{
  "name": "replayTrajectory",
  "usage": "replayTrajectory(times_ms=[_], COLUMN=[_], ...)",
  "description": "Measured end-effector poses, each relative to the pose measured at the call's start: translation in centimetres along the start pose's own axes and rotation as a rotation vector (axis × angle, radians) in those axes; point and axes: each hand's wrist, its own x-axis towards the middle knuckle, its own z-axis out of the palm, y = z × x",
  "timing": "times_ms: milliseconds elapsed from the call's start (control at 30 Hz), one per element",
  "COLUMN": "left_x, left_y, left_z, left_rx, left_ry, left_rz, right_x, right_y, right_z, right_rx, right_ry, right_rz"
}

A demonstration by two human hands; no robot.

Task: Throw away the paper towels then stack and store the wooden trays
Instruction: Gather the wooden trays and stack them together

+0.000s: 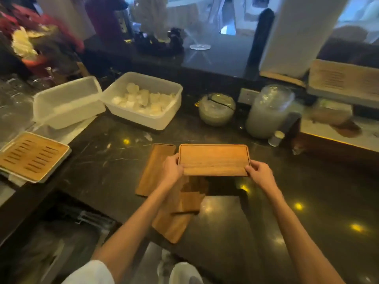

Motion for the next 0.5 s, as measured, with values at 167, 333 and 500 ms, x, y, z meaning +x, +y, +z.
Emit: replayTrajectory(times_ms=[167, 333, 500], left_x=[-7.4, -11.4, -13.4], left_y=[2.3, 1.4, 0.1], left_z=[9.5, 17.5, 20.8], left_rx=[-0.031, 0.173, 0.319], left_ry=[-0.188, -0.331, -0.403], left_rz=[0.026, 0.118, 0.204], right_x=[-9.3, -17.1, -20.7], right_y=[11.3, 18.9, 22.2], right_z=[-7.2, -9.6, -9.3], right_rx=[-0.037, 0.018, 0.012], right_ry=[0.018, 0.137, 0.224], right_rz=[0.169, 0.349, 0.41])
